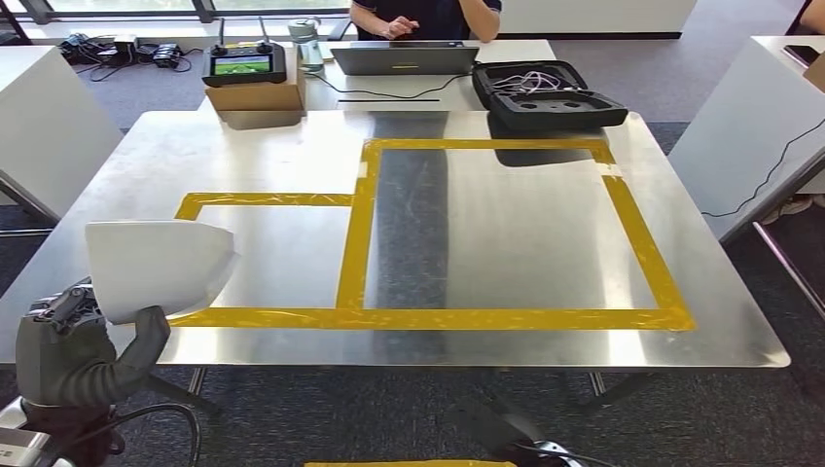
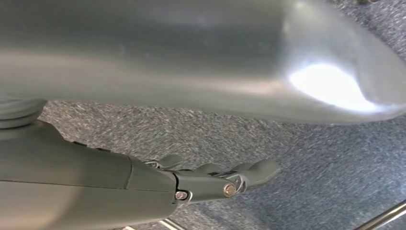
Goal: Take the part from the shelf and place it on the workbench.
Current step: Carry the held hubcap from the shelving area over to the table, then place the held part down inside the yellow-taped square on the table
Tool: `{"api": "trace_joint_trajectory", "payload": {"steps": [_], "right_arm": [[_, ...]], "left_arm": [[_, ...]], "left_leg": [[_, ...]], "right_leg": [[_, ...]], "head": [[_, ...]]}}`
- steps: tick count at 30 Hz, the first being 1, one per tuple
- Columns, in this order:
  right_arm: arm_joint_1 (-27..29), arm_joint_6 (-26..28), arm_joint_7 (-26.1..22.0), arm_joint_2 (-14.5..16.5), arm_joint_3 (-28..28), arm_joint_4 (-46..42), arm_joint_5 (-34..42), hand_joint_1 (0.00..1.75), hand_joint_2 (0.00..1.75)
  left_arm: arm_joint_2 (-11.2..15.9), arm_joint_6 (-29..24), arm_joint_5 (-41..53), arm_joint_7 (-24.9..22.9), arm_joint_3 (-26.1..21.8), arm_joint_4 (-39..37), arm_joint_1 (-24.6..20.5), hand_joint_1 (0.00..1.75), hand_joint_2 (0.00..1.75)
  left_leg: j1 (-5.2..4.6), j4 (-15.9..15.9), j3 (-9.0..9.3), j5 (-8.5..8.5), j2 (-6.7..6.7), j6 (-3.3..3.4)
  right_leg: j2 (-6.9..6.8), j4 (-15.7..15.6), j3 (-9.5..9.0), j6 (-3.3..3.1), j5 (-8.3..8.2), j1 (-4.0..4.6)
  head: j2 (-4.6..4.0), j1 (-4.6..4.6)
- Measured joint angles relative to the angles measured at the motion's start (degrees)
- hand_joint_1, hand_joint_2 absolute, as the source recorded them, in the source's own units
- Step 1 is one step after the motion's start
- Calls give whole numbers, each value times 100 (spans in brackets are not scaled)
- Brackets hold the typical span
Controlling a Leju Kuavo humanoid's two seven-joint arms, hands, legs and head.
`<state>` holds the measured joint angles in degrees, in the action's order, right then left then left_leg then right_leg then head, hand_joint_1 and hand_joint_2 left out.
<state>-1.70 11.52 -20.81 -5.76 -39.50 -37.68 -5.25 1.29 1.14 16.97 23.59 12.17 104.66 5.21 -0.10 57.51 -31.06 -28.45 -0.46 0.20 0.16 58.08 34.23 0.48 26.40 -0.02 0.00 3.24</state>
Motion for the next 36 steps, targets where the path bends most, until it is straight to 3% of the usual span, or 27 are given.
{"api": "trace_joint_trajectory", "payload": {"steps": [12, 15, 18, 20, 23, 24, 25, 27, 28, 30, 32, 36], "right_arm": [[-63, -31, 0, 19, 8, 68, 9, 0, 0], [-76, -44, 0, 38, 20, 88, 0, 0, 0], [-87, -44, 0, 58, 28, 91, -9, 0, 0], [-109, -44, 0, 62, 32, 92, -16, 0, 0], [-115, -49, 2, 62, 34, 95, -25, 0, 0], [-107, -52, 3, 62, 34, 96, -26, 0, 0], [-102, -56, 3, 61, 34, 97, -28, 0, 0], [-98, -59, 2, 61, 36, 98, -32, 0, 0], [-99, -59, 2, 69, 36, 99, -34, 0, 0], [-100, -60, 4, 80, 37, 107, -38, 0, 0], [-91, -61, 4, 88, 38, 114, -41, 0, 0], [-92, -61, 3, 93, 37, 115, -52, 0, 0]], "left_arm": [[0, -15, -17, 3, 0, -64, -29, 175, 175], [0, -31, -18, 6, -1, -74, -39, 175, 175], [0, -46, -16, 21, -3, -69, -48, 175, 175], [-3, -56, -14, 31, -4, -67, -55, 175, 175], [-11, -61, -8, 34, -4, -75, -56, 175, 175], [-11, -61, -7, 34, -4, -79, -55, 175, 175], [-11, -61, -7, 34, -4, -82, -54, 175, 175], [-11, -61, -7, 34, -4, -84, -54, 175, 175], [-12, -61, -7, 34, -4, -84, -56, 175, 175], [-14, -61, -7, 34, -4, -83, -60, 175, 175], [-11, -61, -5, 34, -4, -80, -59, 175, 175], [-9, -61, -5, 34, -4, -79, -68, 175, 175]], "left_leg": [[-11, 9, 5, -4, 0, 8], [-36, 16, -5, -23, 3, 74], [-18, -139, 95, -25, -5, 193], [17, -205, 207, 13, 3, 229], [44, -203, 237, 32, 19, 205], [60, -199, 241, 19, 18, 180], [87, -191, 253, -1, 15, 145], [161, -146, 297, -69, 10, 44], [190, -111, 317, -108, 7, -15], [199, -52, 302, -173, 5, -130], [181, -24, 277, -213, 5, -188], [171, -111, 333, -210, 9, -99]], "right_leg": [[0, -5, -12, 11, -7, -9], [-1, -53, -39, 56, -33, -46], [-3, 30, -57, 123, -122, -44], [3, 310, 65, 161, 44, -48], [6, 1272, 592, 232, 556, -94], [5, 1451, 714, 259, 596, -117], [4, 1419, 729, 292, 518, -143], [0, 734, 431, 382, 98, -210], [12, 379, 276, 414, -35, -223], [16, 39, 144, 331, -97, -217], [4, 75, 173, 189, -91, -213], [14, 76, 163, 108, -99, -207]], "head": [[1, -1], [1, 1], [1, 2], [1, 2], [2, -1], [2, -1], [2, -1], [1, -1], [1, -5], [2, -14], [2, -14], [1, -7]]}}
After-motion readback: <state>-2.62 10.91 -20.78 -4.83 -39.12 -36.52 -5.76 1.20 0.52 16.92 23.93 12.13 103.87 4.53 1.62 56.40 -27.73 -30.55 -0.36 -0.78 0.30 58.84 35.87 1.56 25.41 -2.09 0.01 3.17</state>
